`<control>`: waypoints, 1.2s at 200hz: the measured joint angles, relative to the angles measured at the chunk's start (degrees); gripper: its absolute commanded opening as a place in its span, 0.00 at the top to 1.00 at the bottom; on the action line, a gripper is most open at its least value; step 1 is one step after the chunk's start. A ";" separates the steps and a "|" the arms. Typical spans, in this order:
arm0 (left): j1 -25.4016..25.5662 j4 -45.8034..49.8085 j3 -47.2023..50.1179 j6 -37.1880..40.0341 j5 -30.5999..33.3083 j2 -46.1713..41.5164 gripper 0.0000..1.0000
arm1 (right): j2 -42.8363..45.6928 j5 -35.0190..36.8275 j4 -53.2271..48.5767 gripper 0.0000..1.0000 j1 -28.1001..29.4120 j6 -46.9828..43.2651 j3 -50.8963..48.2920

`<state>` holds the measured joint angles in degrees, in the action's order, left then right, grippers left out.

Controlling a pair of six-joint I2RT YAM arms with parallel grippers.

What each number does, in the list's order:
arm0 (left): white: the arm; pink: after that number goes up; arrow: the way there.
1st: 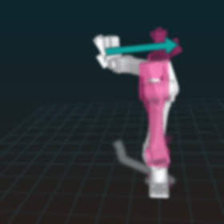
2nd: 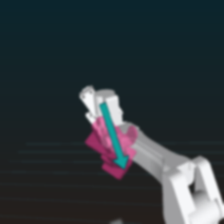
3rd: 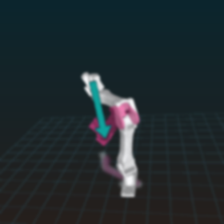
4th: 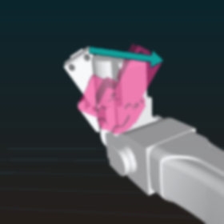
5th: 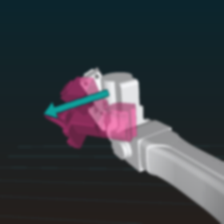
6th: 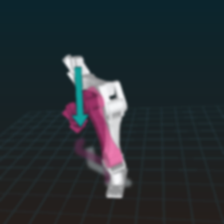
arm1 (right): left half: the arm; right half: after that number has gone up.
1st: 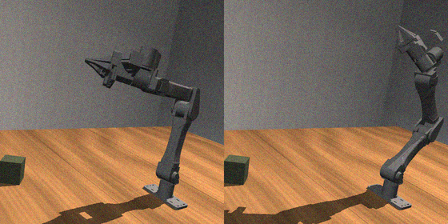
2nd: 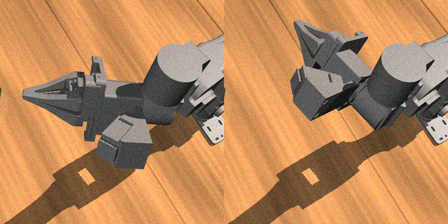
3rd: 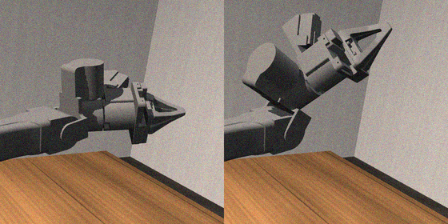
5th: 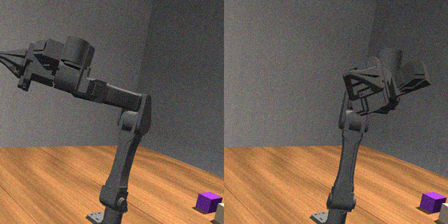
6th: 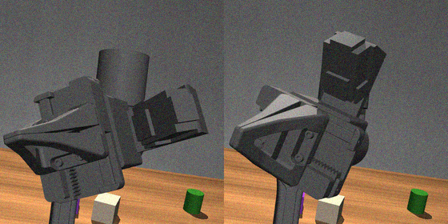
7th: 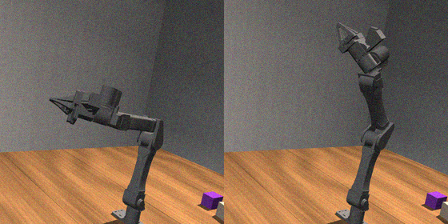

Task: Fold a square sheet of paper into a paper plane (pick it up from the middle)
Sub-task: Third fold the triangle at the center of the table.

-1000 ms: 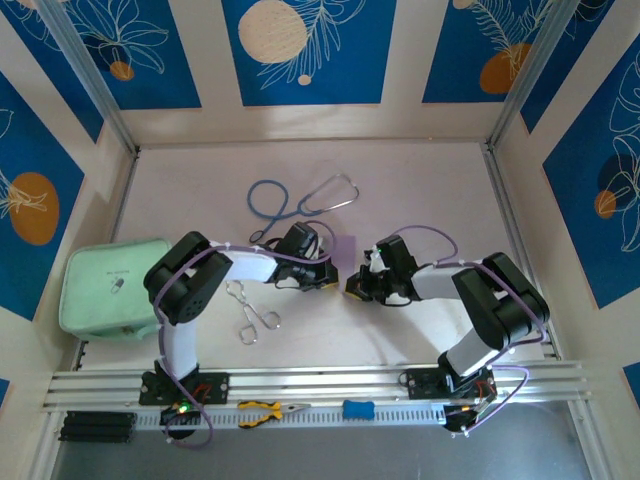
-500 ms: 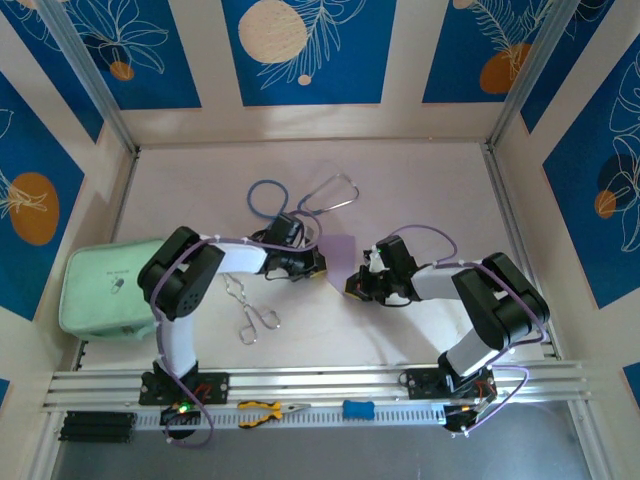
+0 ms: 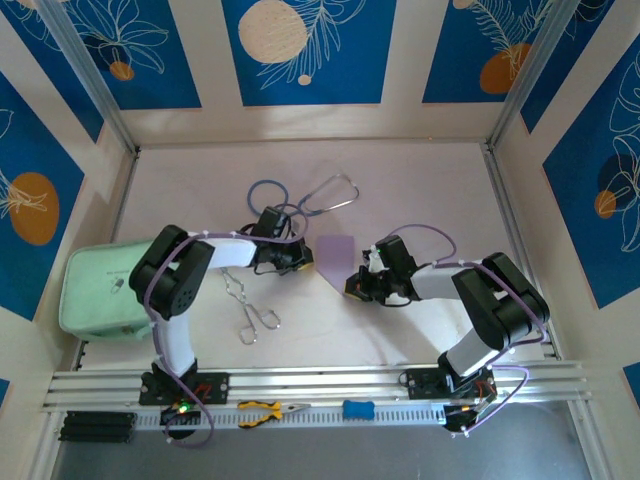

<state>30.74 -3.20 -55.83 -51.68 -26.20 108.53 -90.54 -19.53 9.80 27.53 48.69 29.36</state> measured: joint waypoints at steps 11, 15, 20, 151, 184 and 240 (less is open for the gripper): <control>-0.26 1.14 0.00 0.35 1.01 -0.52 1.00 | 0.00 -0.04 -0.33 1.00 0.00 -0.44 0.15; -0.39 1.66 0.00 0.57 1.40 -0.85 1.00 | 0.00 -0.04 -0.37 1.00 0.00 -0.55 0.15; -0.55 2.21 0.00 0.79 1.70 -1.18 1.00 | 0.00 -0.11 -0.42 1.00 0.00 -0.66 0.15; 8.76 -3.30 -0.59 2.71 -3.58 -0.79 0.98 | 0.81 -0.66 -3.58 1.00 -0.02 -2.84 0.61; 8.52 -0.70 -1.31 3.26 -2.82 1.75 0.99 | 1.90 -0.66 -5.81 1.00 -0.02 -3.32 0.63; 8.50 -0.48 -1.29 4.28 -2.71 1.75 0.99 | 2.89 -0.61 -9.62 0.98 1.88 -3.48 5.57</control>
<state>39.24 -3.68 -57.12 -47.40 -28.91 110.28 -87.66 -20.14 0.19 29.41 45.21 34.94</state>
